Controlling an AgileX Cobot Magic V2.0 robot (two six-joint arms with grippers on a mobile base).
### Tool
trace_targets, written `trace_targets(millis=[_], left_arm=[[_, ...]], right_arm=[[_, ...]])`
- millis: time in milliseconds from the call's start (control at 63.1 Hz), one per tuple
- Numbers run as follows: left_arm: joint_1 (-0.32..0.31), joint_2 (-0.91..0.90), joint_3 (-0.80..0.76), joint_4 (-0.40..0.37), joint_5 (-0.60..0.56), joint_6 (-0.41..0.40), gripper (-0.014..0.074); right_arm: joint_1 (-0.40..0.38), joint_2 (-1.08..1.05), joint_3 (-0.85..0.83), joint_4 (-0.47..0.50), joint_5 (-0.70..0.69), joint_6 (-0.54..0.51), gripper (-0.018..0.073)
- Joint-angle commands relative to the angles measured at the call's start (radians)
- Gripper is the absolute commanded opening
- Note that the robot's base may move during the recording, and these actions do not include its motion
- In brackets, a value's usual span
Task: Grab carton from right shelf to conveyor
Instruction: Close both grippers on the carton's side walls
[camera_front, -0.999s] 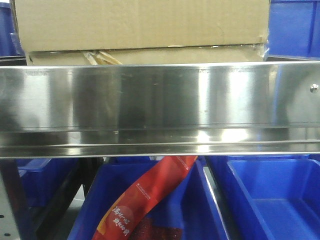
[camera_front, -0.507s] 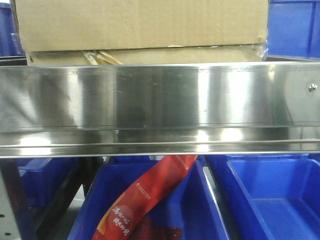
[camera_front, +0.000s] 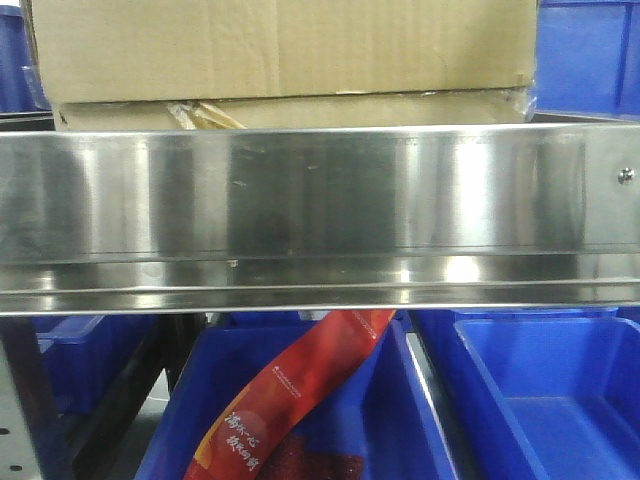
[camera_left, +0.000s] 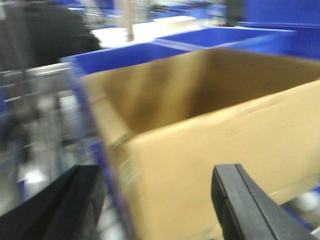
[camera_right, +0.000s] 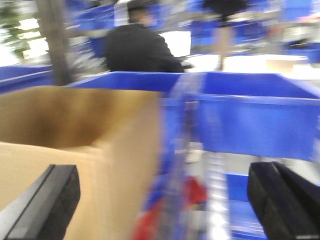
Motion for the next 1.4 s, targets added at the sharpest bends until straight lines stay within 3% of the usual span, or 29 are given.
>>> trace_targets(millis=[0,111,222,365,555,713,1015,1379], left_arm=[[-0.047,0.103,-0.096,-0.004,0.011,0.007,0.0373],[-0.046,0.238,-0.263,-0.031,0.090,-0.002,0.0373],[-0.027,0.376,-0.440,-0.027,0.208,-0.052,0.0373],[0.009,0.539,-0.675,0.056,0.391,-0.165,0.0373],[0.075,0.729,-0.938,0.086,0.570,-0.202,0.0373],[0.128,0.854,-1.090,0.084,0.641,-0.204,0.0373],[0.143,0.983,-1.112,0.111,0.647,-0.205,0.0373],[0.193,1.062,-1.112,0.087,0.658,-0.236,0.0373]], right_arm=[[0.073,0.098,-0.089,0.005,0.011,-0.011,0.0570],[0.127,0.223,-0.223,0.005,0.086,-0.011,0.0570],[0.129,0.364,-0.402,0.005,0.202,-0.011,0.0570],[0.129,0.554,-0.676,-0.001,0.372,0.024,0.0570],[0.129,0.805,-1.038,-0.197,0.671,0.140,0.0570],[0.129,0.969,-1.246,-0.210,0.739,0.139,0.0570],[0.104,1.151,-1.296,-0.206,0.739,0.166,0.0570],[0.095,1.254,-1.296,-0.163,0.739,0.166,0.0570]])
